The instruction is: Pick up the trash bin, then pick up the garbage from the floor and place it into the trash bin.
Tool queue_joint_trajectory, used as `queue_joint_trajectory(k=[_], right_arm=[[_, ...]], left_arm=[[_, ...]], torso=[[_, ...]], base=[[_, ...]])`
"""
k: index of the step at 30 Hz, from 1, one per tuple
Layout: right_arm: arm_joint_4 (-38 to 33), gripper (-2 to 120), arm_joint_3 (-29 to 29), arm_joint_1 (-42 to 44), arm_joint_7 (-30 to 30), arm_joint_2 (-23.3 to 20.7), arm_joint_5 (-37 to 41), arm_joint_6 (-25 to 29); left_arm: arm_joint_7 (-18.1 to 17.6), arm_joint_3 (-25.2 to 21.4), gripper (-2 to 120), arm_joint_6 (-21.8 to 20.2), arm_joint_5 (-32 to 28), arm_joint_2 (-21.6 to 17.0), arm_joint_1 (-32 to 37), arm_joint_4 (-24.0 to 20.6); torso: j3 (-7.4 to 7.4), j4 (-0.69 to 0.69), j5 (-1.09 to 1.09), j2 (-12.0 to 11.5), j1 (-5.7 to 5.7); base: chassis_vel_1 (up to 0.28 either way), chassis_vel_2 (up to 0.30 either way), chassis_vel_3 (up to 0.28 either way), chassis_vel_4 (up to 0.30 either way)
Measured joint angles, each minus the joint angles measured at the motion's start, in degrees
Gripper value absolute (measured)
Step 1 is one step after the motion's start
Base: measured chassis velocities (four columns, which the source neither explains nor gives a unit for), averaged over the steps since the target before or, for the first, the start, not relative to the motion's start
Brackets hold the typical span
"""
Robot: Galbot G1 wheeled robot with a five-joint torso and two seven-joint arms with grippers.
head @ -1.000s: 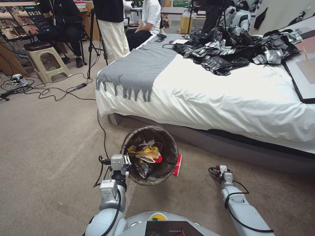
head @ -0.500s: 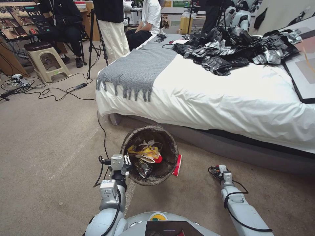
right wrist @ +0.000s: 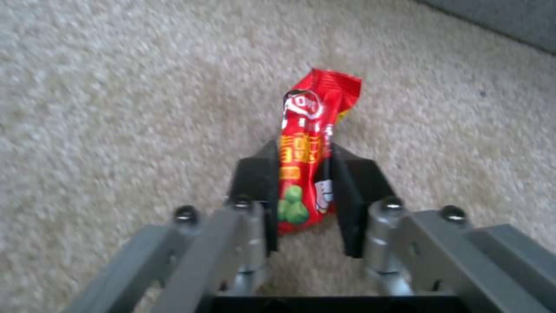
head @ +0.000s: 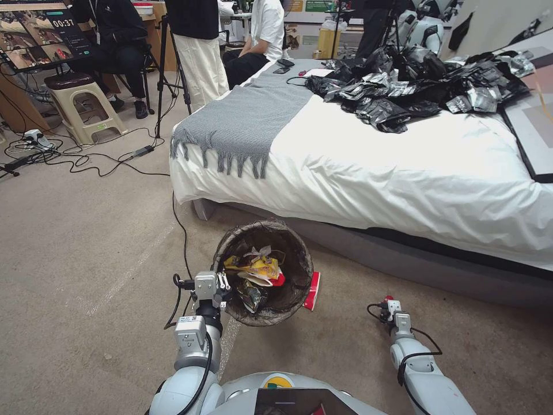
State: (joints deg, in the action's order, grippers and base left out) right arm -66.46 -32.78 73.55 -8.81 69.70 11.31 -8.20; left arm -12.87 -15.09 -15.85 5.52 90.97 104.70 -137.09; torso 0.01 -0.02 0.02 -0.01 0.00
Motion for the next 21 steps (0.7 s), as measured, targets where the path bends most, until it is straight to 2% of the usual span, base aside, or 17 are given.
queue_joint_trajectory(k=[2,4,21], right_arm=[[0.01,12,-0.10,0.12,-0.01,-0.02,0.01,0.00],[0.70,0,-0.35,0.31,0.02,-0.09,0.02,0.52],[2.49,0,-0.39,-0.87,0.26,-0.19,-0.17,2.59]], left_arm=[[0.00,0.00,0,0.00,0.00,0.00,0.00,0.00],[0.00,0.00,0,0.00,0.00,0.00,0.00,0.00],[0.00,0.00,0,0.00,0.00,0.00,0.00,0.00]], torso=[[0.00,0.00,-0.01,0.00,0.00],[0.00,0.00,-0.02,0.00,0.00],[-0.01,0.01,-0.02,0.00,0.00]], base=[[0.000,0.000,0.000,0.000],[0.000,0.000,0.000,0.000],[0.000,0.000,0.000,0.000]])
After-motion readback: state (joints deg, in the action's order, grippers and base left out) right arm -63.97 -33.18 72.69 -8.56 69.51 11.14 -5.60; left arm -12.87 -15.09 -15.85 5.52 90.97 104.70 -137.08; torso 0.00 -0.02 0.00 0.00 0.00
